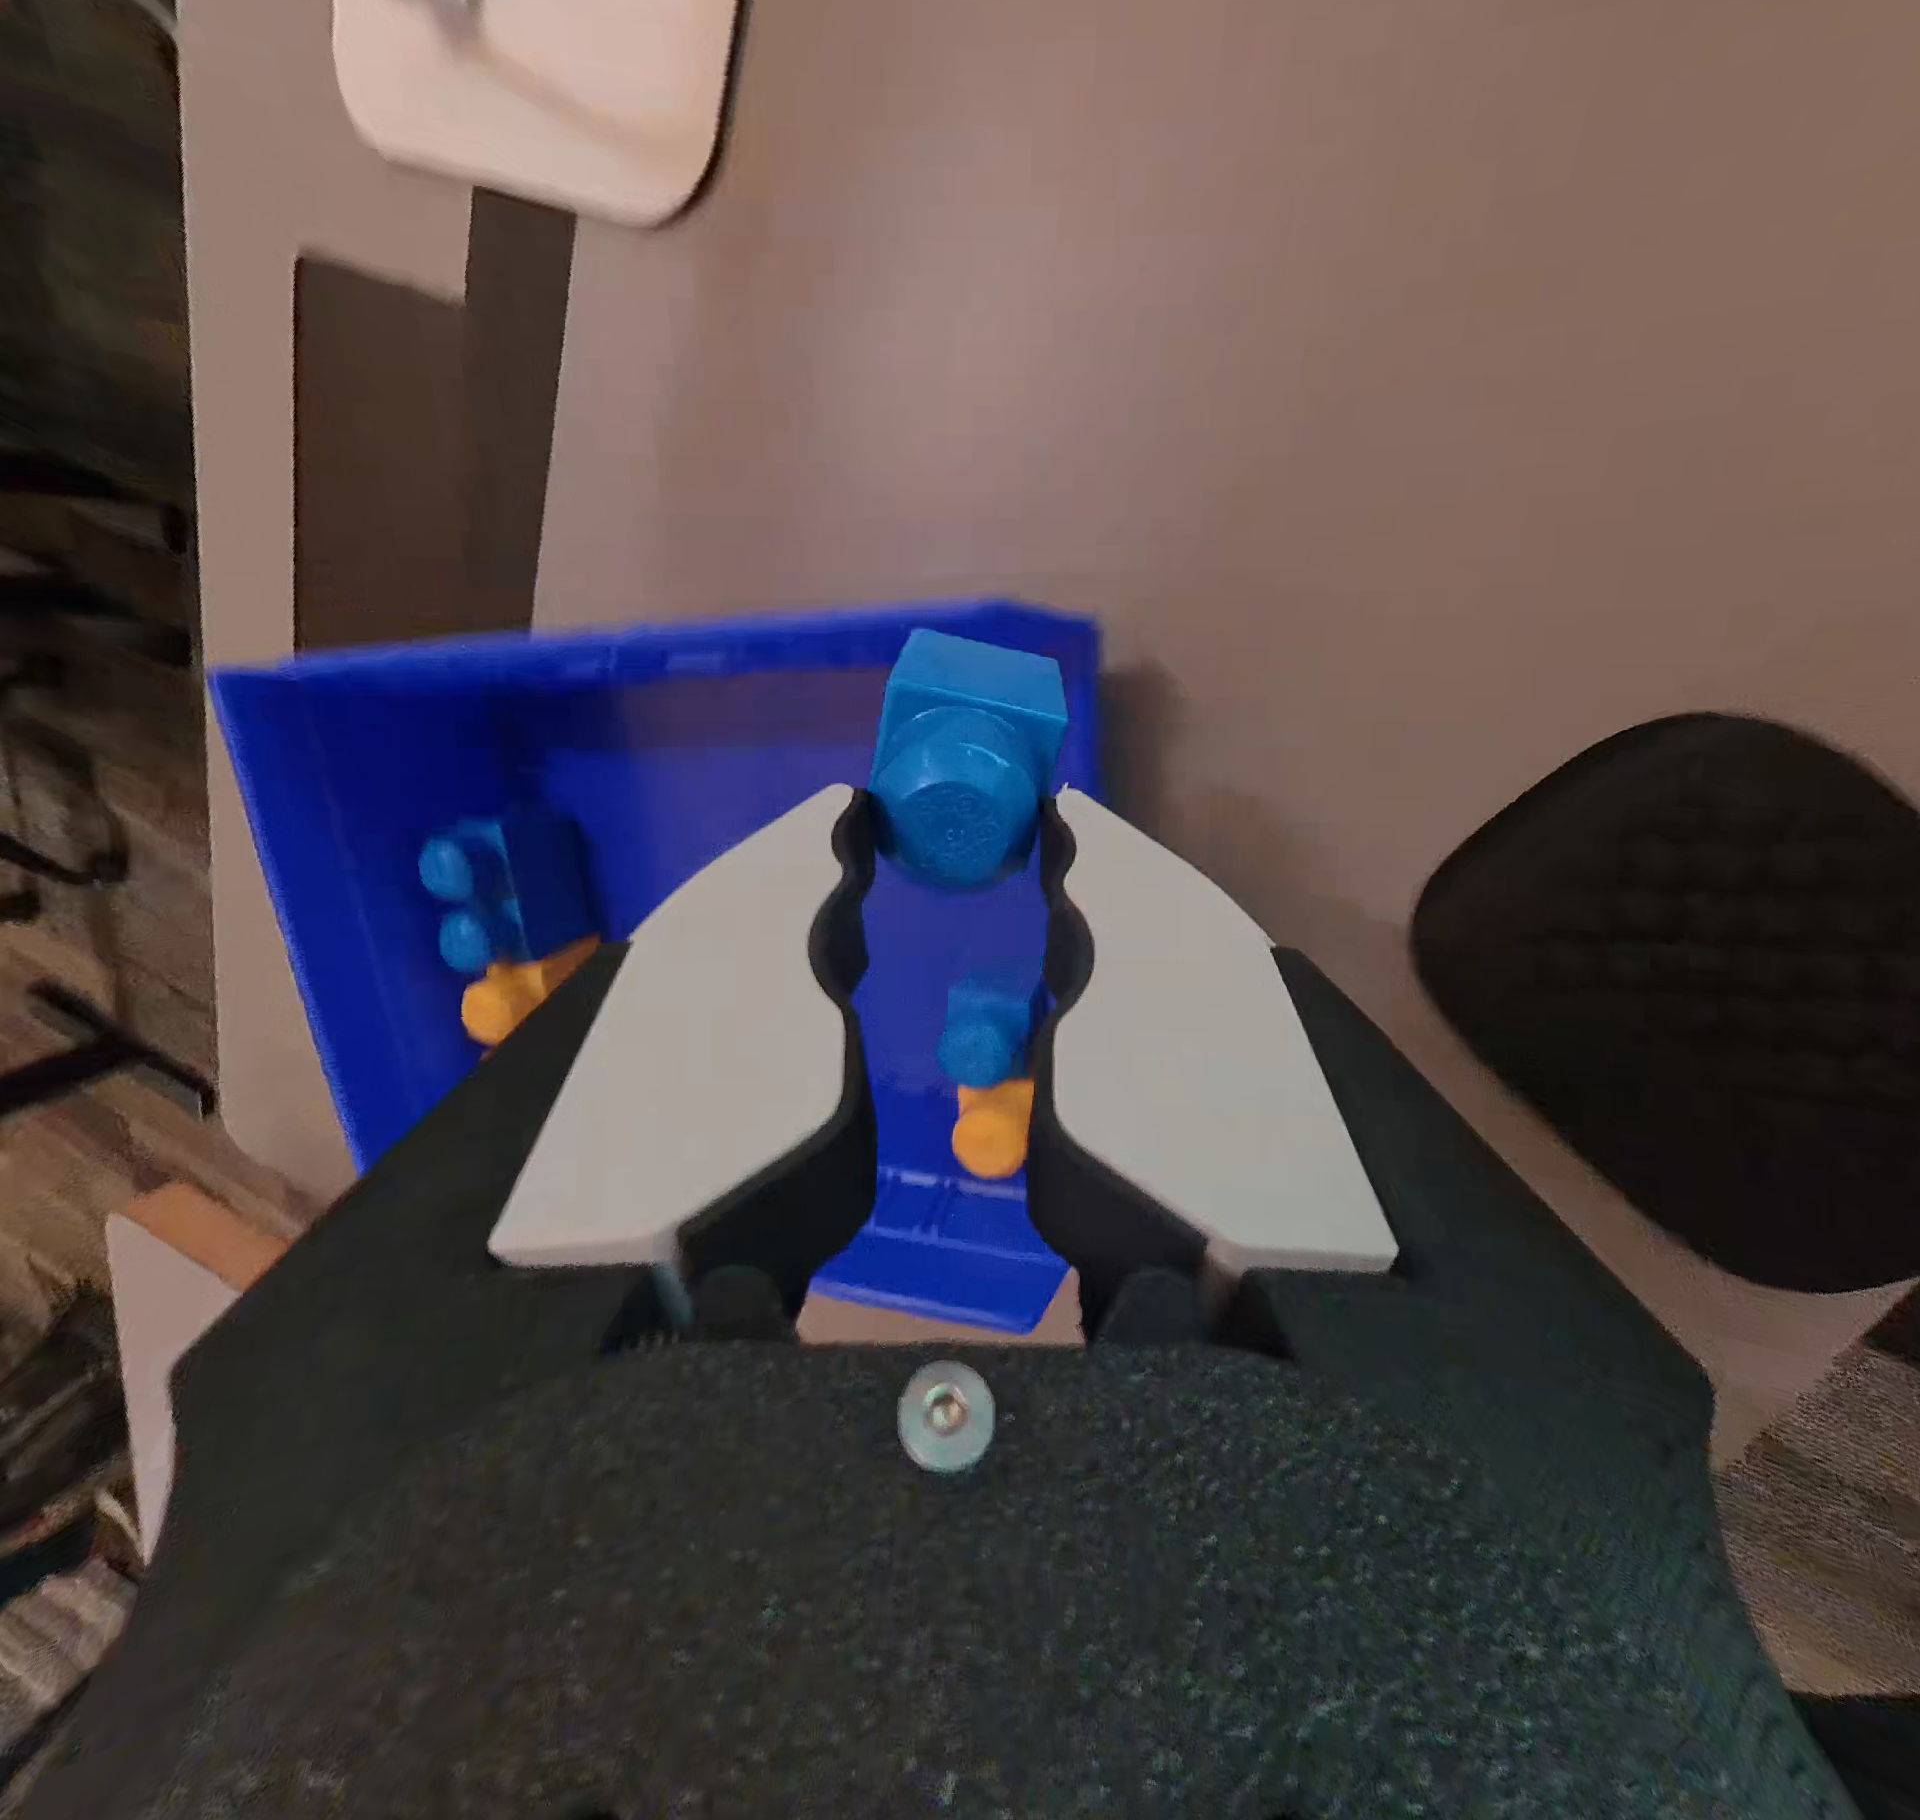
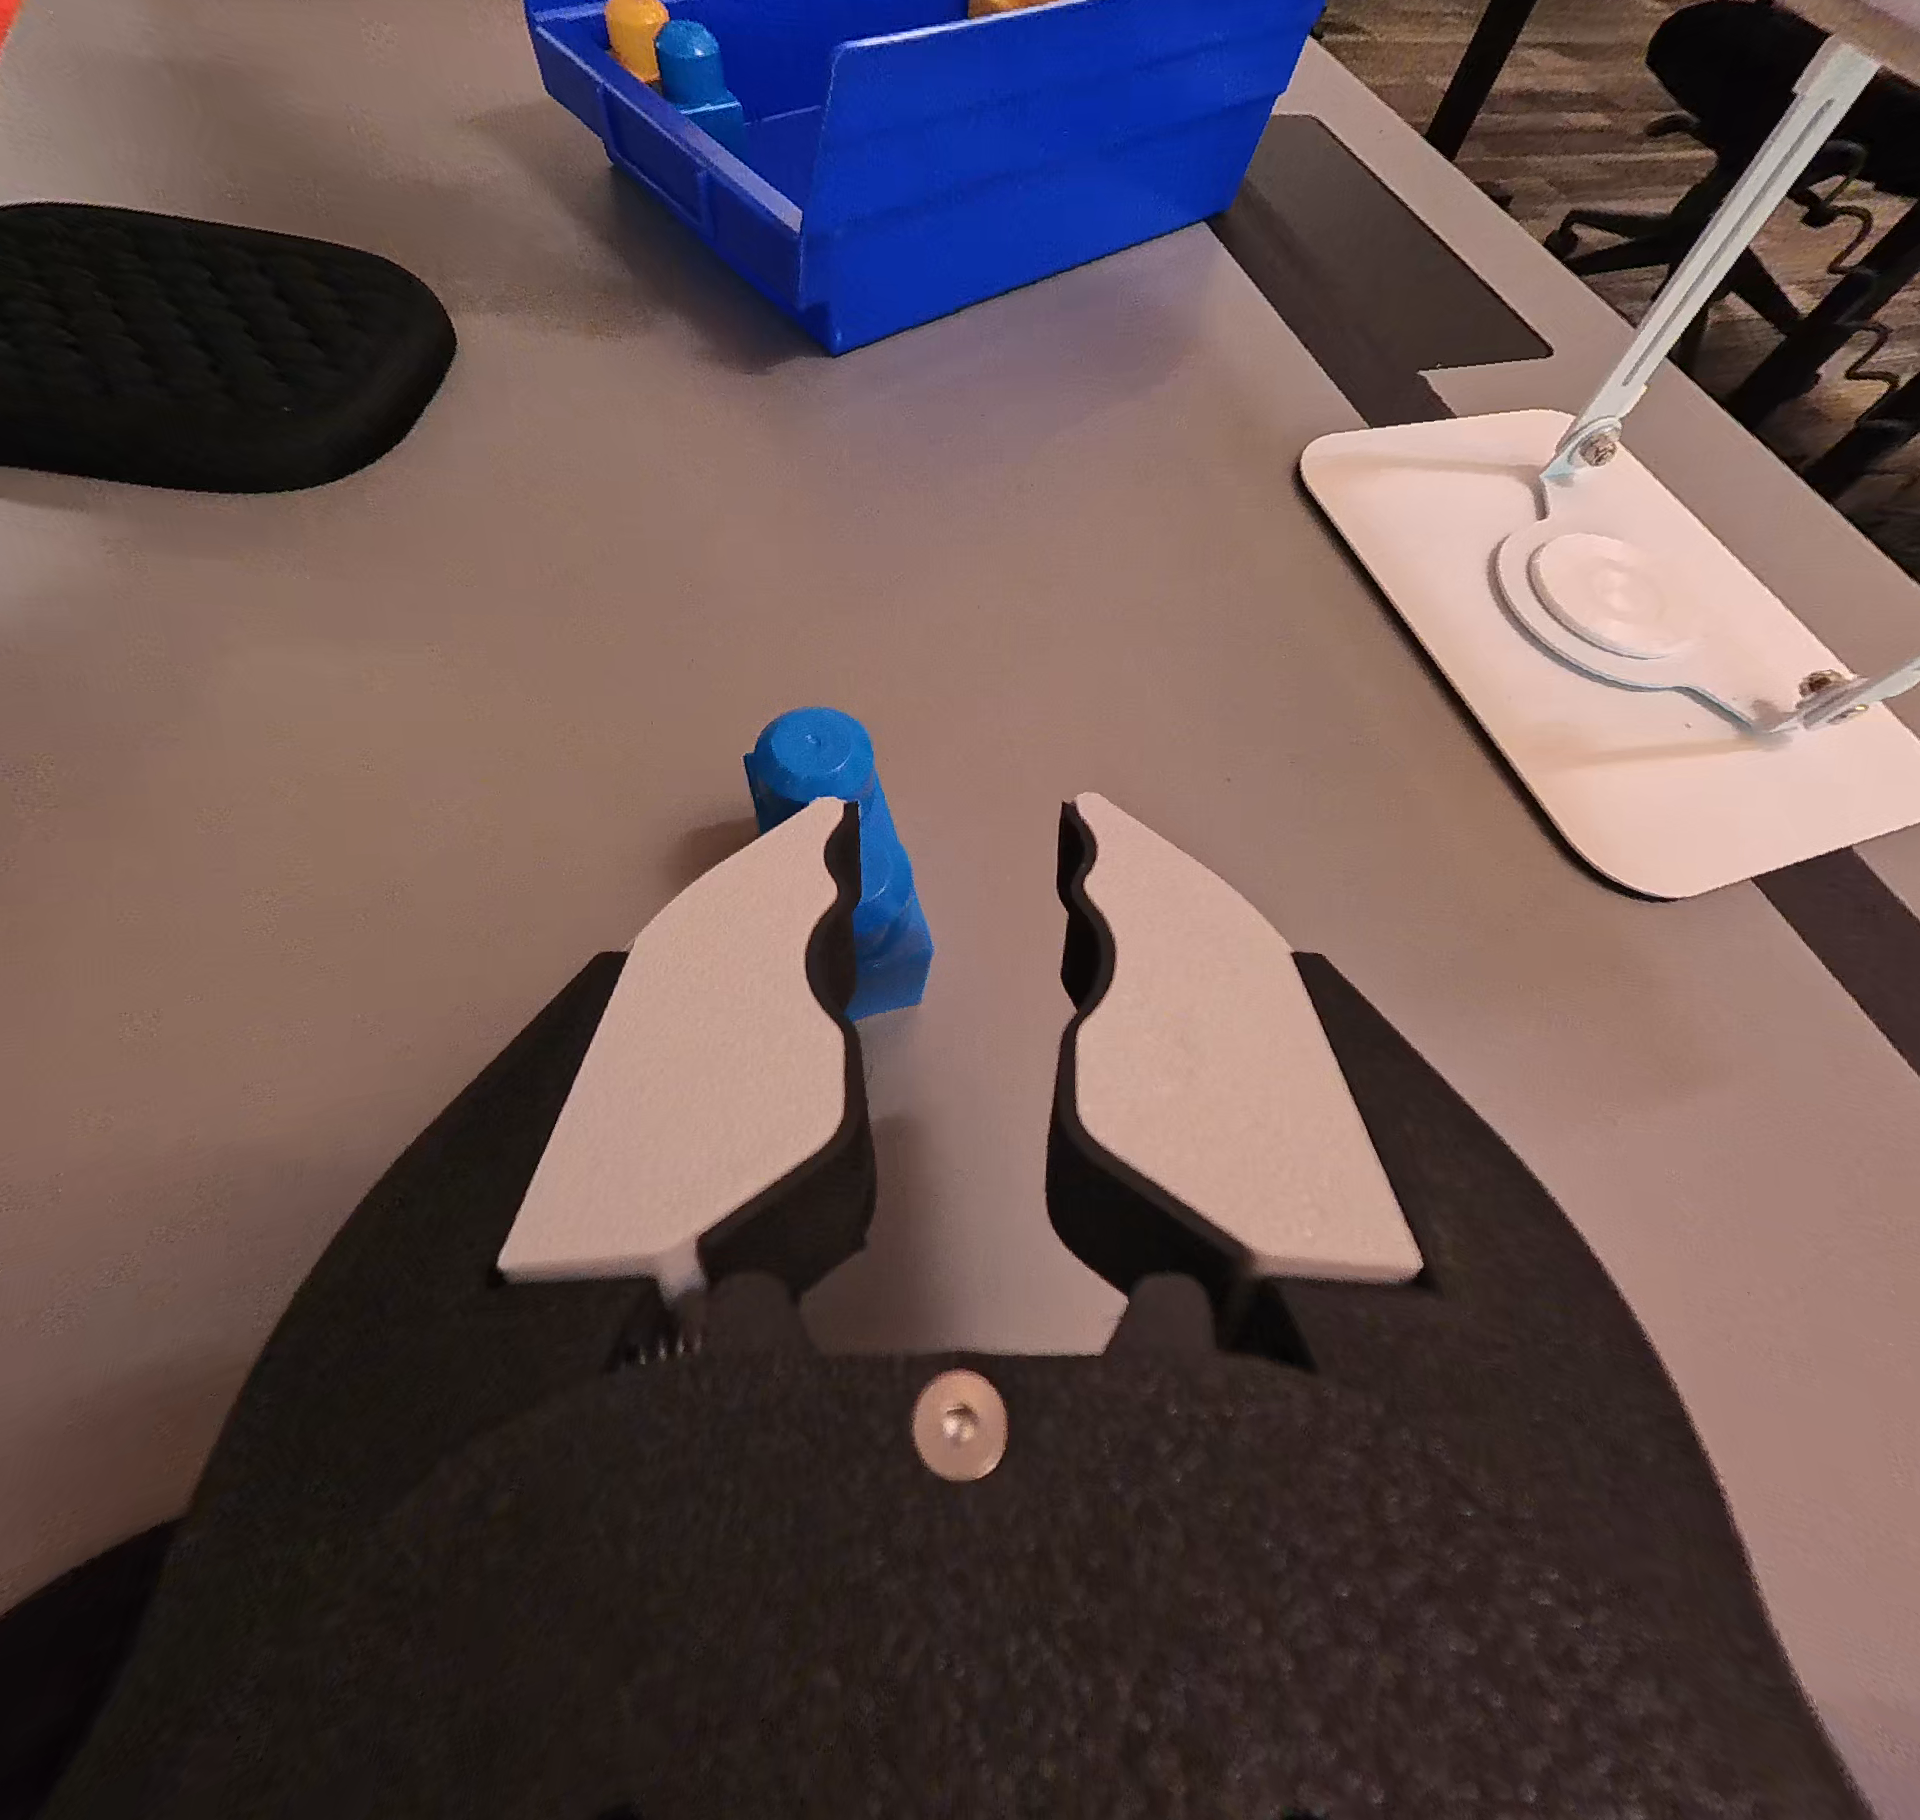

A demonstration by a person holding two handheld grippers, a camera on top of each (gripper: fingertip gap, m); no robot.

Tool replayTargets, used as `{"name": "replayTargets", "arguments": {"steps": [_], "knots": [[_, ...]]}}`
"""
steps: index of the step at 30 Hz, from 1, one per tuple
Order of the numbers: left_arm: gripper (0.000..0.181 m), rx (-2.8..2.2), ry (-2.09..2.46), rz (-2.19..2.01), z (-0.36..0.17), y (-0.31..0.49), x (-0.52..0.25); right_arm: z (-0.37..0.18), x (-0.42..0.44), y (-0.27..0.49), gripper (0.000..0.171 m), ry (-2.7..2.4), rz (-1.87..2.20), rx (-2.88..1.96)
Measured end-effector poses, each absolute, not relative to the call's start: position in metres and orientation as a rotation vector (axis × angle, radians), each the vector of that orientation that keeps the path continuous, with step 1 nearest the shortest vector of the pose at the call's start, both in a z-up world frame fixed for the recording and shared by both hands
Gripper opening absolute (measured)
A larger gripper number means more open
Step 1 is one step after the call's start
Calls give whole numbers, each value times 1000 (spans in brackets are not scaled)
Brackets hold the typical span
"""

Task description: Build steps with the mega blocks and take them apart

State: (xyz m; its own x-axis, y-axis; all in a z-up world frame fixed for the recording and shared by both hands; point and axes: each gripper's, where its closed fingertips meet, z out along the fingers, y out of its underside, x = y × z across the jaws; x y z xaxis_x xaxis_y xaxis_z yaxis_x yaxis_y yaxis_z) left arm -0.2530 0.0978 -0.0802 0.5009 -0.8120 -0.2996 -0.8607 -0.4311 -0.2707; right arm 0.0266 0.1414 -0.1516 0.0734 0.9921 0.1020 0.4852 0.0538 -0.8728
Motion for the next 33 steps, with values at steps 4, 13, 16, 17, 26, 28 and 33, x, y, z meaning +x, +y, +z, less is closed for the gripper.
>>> {"name": "replayTargets", "arguments": {"steps": [4, 13, 16, 17, 26, 28, 33], "knots": [[31, -2279, 1530, 77, -84, 90, -188, -150, 29, 140, 36, -1528, 798, -1539], [31, -2336, 1685, -96, -155, 89, -99, -150, 32, 137, 36, -1549, 797, -1534], [31, -2388, 1666, -145, -174, 91, -87, -153, 33, 135, 36, -1571, 793, -1540], [31, -2401, 1659, -148, -179, 92, -85, -154, 33, 135, 36, -1579, 792, -1544], [31, -2405, 1635, -183, -203, 94, -73, -164, 32, 132, 37, -1621, 781, -1566], [31, -2390, 1618, -187, -203, 95, -71, -165, 32, 132, 37, -1624, 779, -1569], [37, -2348, 1603, -206, -203, 95, -67, -165, 32, 132, 37, -1623, 777, -1570]]}}
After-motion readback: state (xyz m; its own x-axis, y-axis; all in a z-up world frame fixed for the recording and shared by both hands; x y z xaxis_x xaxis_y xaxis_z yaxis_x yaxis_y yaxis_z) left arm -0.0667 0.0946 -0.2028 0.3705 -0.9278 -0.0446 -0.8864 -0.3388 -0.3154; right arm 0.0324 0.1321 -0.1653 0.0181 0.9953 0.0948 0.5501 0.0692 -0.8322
